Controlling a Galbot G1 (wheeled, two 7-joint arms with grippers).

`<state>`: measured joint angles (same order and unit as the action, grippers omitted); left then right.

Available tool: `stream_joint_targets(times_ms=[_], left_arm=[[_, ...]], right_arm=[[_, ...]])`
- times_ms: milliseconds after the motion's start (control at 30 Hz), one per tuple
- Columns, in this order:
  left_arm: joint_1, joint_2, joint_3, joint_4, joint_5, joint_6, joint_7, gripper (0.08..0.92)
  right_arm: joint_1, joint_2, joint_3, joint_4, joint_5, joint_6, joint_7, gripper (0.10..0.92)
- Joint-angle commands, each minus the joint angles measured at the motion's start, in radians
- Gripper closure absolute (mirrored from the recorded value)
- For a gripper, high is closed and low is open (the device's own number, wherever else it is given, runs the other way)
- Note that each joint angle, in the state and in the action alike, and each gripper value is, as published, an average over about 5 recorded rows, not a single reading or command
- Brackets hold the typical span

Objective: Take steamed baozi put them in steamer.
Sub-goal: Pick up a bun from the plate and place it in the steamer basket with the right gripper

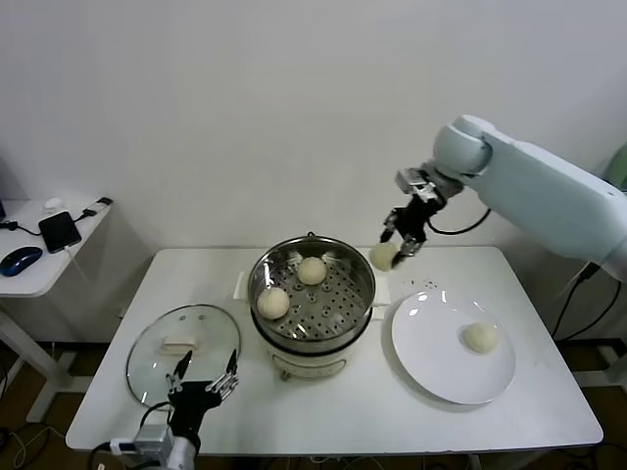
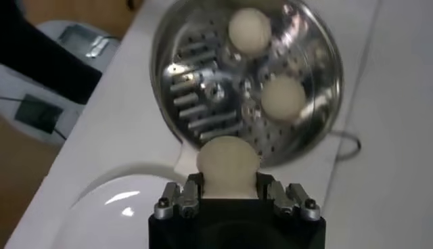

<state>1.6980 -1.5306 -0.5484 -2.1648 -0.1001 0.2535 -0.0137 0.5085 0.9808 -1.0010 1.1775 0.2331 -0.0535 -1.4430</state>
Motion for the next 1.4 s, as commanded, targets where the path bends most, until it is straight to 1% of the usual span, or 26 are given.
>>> stream_joint_targets(times_ms=[33, 100, 233, 500, 800, 1400], left_arm=[[-0.004, 0.003, -0.003, -0.003, -0.002, 0.001, 0.001, 0.177], [-0.006, 0.002, 0.000, -0.002, -0.001, 0.002, 0.001, 0.177], [-0.007, -0.002, 0.006, 0.002, 0.003, 0.002, 0.002, 0.177], [-0.005, -0.012, 0.006, -0.002, 0.007, 0.002, 0.002, 0.177], [-0.005, -0.023, 0.017, -0.016, 0.009, 0.003, 0.005, 0.177], [-0.003, -0.021, 0.027, -0.015, 0.017, -0.001, 0.008, 0.177]], right_arm=[[0.111, 0.198, -0.174, -0.050, 0.088, 0.464, -0.042, 0.497], [0.093, 0.216, -0.178, -0.044, 0.015, 0.556, -0.040, 0.496], [0.059, 0.248, -0.184, -0.026, -0.108, 0.681, -0.035, 0.493], [0.005, 0.305, -0.199, 0.020, -0.170, 0.753, -0.035, 0.491], [-0.057, 0.368, -0.197, -0.002, -0.237, 0.761, -0.024, 0.493], [-0.102, 0.398, -0.200, -0.019, -0.283, 0.721, 0.030, 0.492]])
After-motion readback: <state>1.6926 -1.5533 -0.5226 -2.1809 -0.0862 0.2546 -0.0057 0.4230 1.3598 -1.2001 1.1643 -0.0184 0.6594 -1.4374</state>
